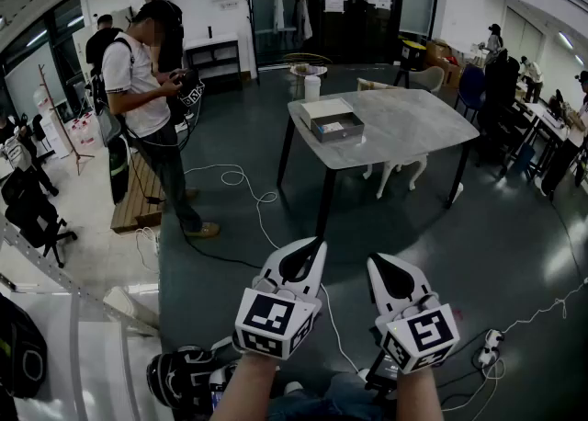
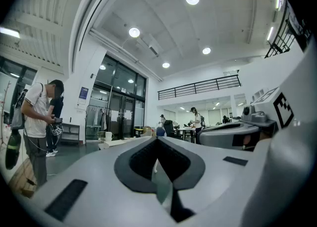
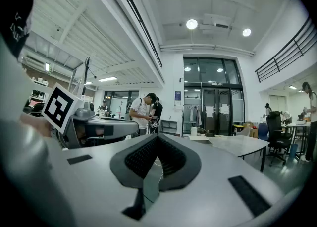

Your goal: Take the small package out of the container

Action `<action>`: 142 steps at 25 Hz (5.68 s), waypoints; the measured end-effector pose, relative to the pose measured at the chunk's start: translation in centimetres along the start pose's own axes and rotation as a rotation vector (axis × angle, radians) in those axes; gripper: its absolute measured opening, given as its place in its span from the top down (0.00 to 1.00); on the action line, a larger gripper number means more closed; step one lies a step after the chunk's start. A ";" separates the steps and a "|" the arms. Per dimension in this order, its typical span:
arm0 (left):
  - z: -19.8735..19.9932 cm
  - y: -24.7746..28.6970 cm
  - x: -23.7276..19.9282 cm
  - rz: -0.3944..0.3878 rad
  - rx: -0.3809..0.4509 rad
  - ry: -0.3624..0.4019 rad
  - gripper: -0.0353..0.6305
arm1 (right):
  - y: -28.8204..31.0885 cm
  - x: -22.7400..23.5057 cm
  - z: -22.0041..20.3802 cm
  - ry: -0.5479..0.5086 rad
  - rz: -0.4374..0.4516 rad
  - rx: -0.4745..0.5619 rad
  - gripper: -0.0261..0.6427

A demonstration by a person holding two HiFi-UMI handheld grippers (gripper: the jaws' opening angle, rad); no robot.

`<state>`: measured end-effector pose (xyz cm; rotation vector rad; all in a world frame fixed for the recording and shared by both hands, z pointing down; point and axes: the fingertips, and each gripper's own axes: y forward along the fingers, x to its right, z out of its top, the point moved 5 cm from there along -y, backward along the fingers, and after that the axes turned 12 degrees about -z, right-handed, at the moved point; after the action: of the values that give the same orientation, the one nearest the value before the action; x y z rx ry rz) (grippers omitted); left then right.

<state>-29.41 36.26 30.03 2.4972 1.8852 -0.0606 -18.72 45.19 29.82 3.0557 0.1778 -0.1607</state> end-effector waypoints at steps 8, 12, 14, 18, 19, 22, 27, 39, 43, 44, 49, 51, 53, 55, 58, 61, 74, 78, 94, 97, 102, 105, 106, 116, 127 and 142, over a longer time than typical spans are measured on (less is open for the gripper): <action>-0.1 0.3 -2.9 0.027 0.023 -0.032 0.93 | 2.4 -0.3 0.1 0.012 0.032 -0.010 0.92; -0.5 2.2 -4.4 0.043 0.001 -0.023 0.93 | 4.9 1.3 0.0 0.078 0.072 0.028 0.92; -0.5 3.9 -5.3 0.052 -0.007 -0.016 0.93 | 6.6 2.5 -0.2 0.082 0.081 0.026 0.92; 0.0 8.9 -7.3 0.051 -0.013 0.002 0.93 | 10.7 6.1 -0.4 0.074 0.100 0.022 0.92; 0.1 10.3 -7.9 0.054 -0.009 0.000 0.93 | 11.8 7.1 -0.4 0.069 0.108 0.023 0.92; 0.3 14.8 -9.3 0.062 -0.007 -0.003 0.93 | 14.9 10.5 -0.2 0.069 0.133 0.028 0.92; 0.1 20.4 -10.6 0.074 -0.012 -0.004 0.93 | 18.3 15.0 -0.9 0.059 0.166 0.006 0.92; -0.6 25.5 -12.8 0.074 -0.055 0.003 0.93 | 21.9 19.7 -2.4 0.092 0.164 -0.007 0.92; -1.5 26.6 -14.1 0.073 -0.057 -0.013 0.93 | 23.3 20.4 -3.0 0.087 0.165 -0.019 0.92; -1.7 27.0 -14.5 0.068 -0.061 -0.016 0.93 | 23.8 20.6 -3.1 0.084 0.165 -0.022 0.92; -2.9 29.6 -17.1 0.080 -0.053 -0.024 0.93 | 27.1 22.1 -4.0 0.059 0.165 -0.044 0.92; -3.3 30.8 -18.8 0.091 -0.047 -0.032 0.93 | 29.2 23.0 -4.3 0.056 0.167 -0.054 0.92; -3.6 32.1 -21.0 0.110 -0.048 -0.039 0.93 | 31.8 23.7 -4.6 0.058 0.178 -0.061 0.92; -3.7 33.4 -23.6 0.137 -0.043 -0.051 0.93 | 34.8 24.3 -4.6 0.057 0.196 -0.064 0.92; -3.9 35.5 -27.9 0.165 -0.038 -0.069 0.93 | 39.6 25.0 -4.3 0.052 0.225 -0.068 0.92; -4.5 37.4 -32.5 0.196 -0.050 -0.096 0.93 | 44.8 25.6 -4.0 0.050 0.267 -0.080 0.92; -5.3 41.9 -46.6 0.359 -0.096 -0.166 0.93 | 62.2 27.2 -3.9 0.040 0.330 -0.132 0.92; -5.9 42.3 -48.4 0.389 -0.102 -0.170 0.93 | 64.3 27.9 -4.4 0.034 0.341 -0.139 0.92; -8.6 45.0 -54.2 0.519 -0.109 -0.322 0.93 | 73.7 28.0 -10.3 0.074 0.649 -0.484 0.83; -9.6 44.9 -54.1 0.543 -0.148 -0.331 0.93 | 73.7 27.0 -13.3 0.117 0.689 -0.596 0.80; -11.8 44.4 -54.0 0.565 -0.202 -0.376 0.93 | 73.5 25.7 -18.7 0.062 0.675 -0.866 0.67; -12.8 44.5 -54.0 0.561 -0.223 -0.397 0.93 | 73.6 25.4 -20.9 0.093 0.661 -0.989 0.59; -13.0 44.6 -54.0 0.559 -0.232 -0.398 0.93 | 73.8 25.5 -21.5 0.087 0.637 -1.018 0.59; -14.1 44.8 -54.5 0.560 -0.274 -0.412 0.93 | 76.6 25.0 -26.5 -0.020 0.589 -1.221 0.59; -14.2 44.3 -54.5 0.580 -0.253 -0.420 0.93 | 76.5 24.7 -26.8 -0.106 0.635 -1.233 0.63; -13.6 44.0 -53.3 0.571 -0.214 -0.416 0.93 | 74.7 24.8 -22.9 -0.085 0.807 -1.034 0.67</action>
<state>-1.35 -26.61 45.07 2.5143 0.9423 -0.3195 17.00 -24.18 55.02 1.8854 -0.7255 -0.0926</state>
